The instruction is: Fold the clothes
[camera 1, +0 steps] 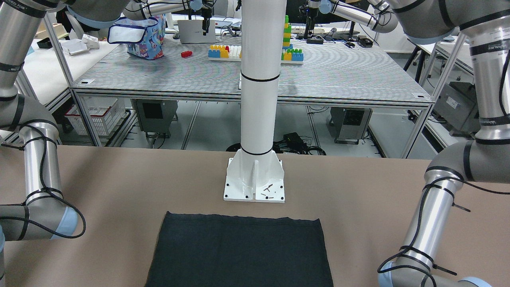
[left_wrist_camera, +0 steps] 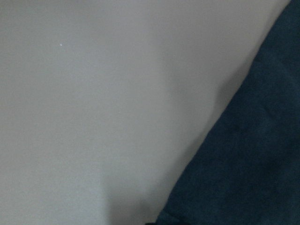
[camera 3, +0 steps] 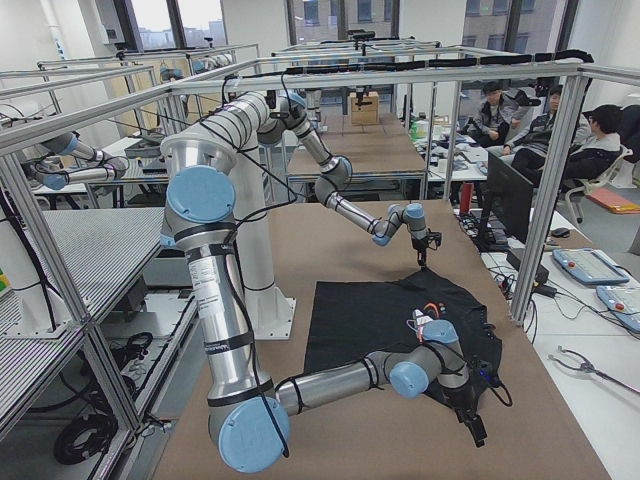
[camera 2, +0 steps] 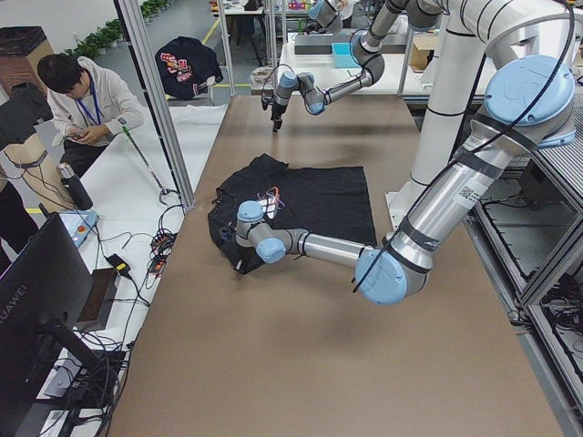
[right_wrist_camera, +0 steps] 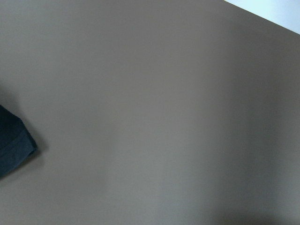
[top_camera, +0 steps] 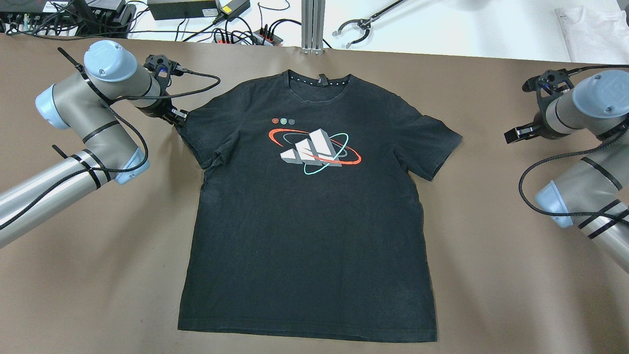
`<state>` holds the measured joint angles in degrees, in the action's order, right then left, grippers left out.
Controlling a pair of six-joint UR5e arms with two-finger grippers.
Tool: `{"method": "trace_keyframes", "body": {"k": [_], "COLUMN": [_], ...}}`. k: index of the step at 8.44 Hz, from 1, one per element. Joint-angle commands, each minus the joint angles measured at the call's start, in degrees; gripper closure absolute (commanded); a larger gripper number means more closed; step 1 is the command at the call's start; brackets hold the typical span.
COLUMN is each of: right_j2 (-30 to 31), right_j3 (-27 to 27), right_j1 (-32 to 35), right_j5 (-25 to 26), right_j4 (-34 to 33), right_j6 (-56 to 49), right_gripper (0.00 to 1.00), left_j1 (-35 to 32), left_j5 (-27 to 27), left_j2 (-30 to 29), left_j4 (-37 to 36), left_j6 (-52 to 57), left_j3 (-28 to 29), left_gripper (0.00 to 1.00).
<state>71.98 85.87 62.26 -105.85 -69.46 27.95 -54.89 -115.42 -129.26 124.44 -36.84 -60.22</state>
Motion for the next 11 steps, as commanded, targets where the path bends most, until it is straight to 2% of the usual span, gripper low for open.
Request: {"method": "trace_keyframes", "body": {"k": [1,4,6,8,11], "right_j2": [0.01,0.01,0.01,0.10,0.10], "right_j3": [0.00,0.00,0.00,0.00,0.00], "right_j1": [-0.12,-0.39,-0.47,-0.47,-0.47], "right_j5": [0.03,0.03,0.03,0.03,0.03], "right_j4": [0.02,0.02,0.02,0.11,0.02], "right_j6": [0.00,0.00,0.00,0.00,0.00], "right_gripper": [0.06,0.06,0.06,0.06,0.06], "left_j1": [-0.31,-0.05,1.09,5.99,10.14], "left_j5": [-0.06,0.02,0.29,6.92,11.52], "left_j2": [-0.12,-0.29,-3.27,-6.52,-9.87], "left_j4": [0.10,0.02,-0.42,-0.77,-0.95], "left_j6": [-0.08,-8.66,-15.33,-20.70,-24.86], "left_j3": [-0.33,-6.29,-6.40,-5.88,-3.25], "left_gripper": [1.00,1.00,1.00,1.00,1.00]}}
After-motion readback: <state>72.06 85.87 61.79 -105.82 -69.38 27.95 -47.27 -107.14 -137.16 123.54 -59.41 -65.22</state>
